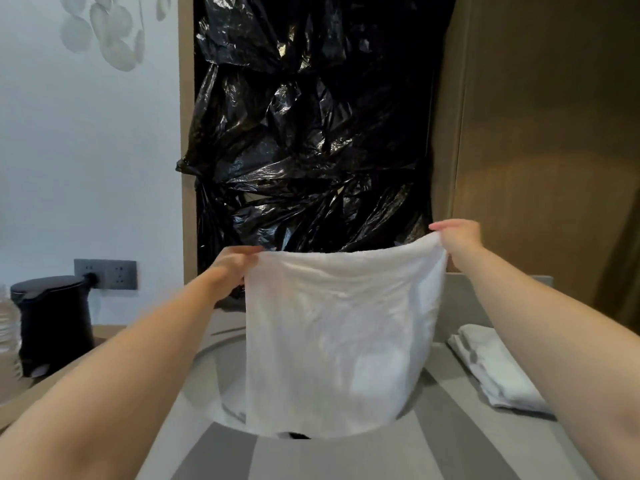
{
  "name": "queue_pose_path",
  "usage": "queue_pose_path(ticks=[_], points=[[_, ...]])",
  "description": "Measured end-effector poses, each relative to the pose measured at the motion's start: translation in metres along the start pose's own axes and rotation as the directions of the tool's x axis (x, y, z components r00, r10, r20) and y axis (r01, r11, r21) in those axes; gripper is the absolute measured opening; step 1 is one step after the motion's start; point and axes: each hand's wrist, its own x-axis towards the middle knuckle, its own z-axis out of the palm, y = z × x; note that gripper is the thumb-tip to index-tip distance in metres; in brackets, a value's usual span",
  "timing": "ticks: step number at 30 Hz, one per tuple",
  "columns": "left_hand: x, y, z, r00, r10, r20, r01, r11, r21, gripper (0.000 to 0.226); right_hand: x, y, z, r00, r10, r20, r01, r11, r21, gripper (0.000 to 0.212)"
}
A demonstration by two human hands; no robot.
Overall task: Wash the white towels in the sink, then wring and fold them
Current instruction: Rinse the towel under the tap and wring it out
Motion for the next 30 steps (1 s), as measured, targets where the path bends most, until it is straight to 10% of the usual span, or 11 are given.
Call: queue_pose_path(ticks=[5, 9, 17, 24, 27, 30], points=[[0.006, -0.005, -0.016, 0.999, 0.041, -0.025, -0.033, 0.96, 0.278, 0.035, 0.007, 0.015, -0.007, 0.97, 0.101, 0.219, -0.085, 0.993, -0.085, 0.05], [0.004, 0.005, -0.013, 0.998, 0.032, -0.054, 0.002, 0.84, 0.543, 0.015, -0.003, 0.017, -0.001, 0.915, 0.057, 0.401, 0.164, 0.854, -0.495, 0.042], [0.014, 0.009, -0.024, 0.995, 0.015, -0.094, 0.031, 0.883, 0.468, 0.007, 0.004, 0.025, 0.018, 0.978, -0.06, 0.201, 0.187, 0.688, -0.701, 0.032], [0.009, 0.013, -0.02, 0.99, 0.054, -0.127, 0.101, 0.345, 0.933, 0.025, -0.008, 0.015, 0.051, 0.962, 0.0, 0.271, 0.163, 0.8, -0.577, 0.033], [0.001, 0.029, -0.007, 0.964, -0.265, 0.0, 0.216, 0.787, 0.578, 0.013, -0.017, 0.009, 0.067, 0.942, 0.158, 0.297, -0.01, 0.895, -0.445, 0.013], [-0.01, 0.051, 0.021, 0.916, -0.338, 0.219, 0.319, 0.941, 0.117, 0.01, -0.036, -0.011, 0.082, 0.881, 0.208, 0.426, -0.093, 0.957, -0.275, 0.009]])
